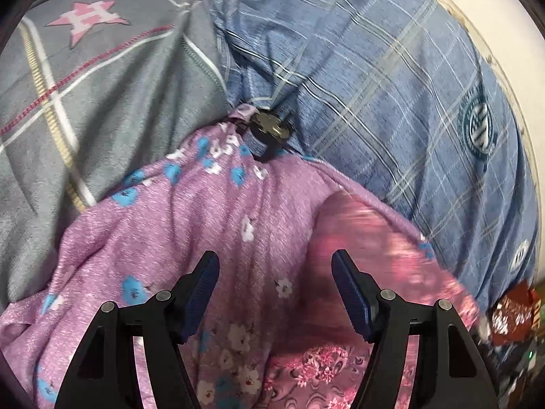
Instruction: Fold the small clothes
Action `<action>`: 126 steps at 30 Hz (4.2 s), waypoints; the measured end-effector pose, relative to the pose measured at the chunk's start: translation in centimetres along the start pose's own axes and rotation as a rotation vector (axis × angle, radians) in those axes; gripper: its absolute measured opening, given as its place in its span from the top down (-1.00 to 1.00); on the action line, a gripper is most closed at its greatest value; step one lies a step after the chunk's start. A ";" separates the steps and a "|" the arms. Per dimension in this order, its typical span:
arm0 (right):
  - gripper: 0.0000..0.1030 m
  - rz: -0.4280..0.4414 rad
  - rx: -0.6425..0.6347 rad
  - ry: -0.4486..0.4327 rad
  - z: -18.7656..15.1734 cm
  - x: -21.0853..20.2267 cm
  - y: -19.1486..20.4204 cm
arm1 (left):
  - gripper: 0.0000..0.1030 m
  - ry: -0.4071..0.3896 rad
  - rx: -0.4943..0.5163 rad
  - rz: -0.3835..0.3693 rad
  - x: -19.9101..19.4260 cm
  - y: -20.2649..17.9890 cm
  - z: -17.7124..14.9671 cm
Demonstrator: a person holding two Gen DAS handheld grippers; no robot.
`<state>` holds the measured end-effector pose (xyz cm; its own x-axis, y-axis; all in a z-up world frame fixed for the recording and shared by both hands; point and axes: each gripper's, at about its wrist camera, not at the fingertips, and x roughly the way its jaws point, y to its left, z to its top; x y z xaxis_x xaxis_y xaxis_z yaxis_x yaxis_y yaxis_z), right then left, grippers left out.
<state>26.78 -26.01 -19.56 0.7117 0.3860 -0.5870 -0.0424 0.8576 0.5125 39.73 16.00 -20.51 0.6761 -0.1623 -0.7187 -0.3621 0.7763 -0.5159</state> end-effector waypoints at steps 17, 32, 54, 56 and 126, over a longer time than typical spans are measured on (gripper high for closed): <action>0.06 -0.236 0.244 0.085 1.3 1.8 -9.8 | -0.32 -0.031 0.365 0.150 5.0 -8.5 -4.5; 0.17 -0.287 0.181 0.041 2.4 0.5 -9.4 | -0.32 0.002 0.375 0.245 6.9 -7.2 -4.4; 0.92 -0.323 0.052 0.129 1.8 -1.3 -9.1 | 0.84 -0.079 0.430 0.167 4.8 -7.7 -4.2; 0.92 -0.335 0.061 0.148 1.6 -1.1 -9.5 | 0.58 -0.097 0.433 0.122 4.3 -8.3 -4.3; 0.29 -0.011 -0.251 0.256 -3.7 2.2 2.2 | -0.49 -0.047 0.508 0.270 2.8 -5.6 -4.7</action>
<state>25.62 -21.98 -22.05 0.5156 0.4219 -0.7457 -0.2295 0.9066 0.3542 40.63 8.35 -21.88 0.6342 0.1004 -0.7666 -0.1799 0.9835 -0.0199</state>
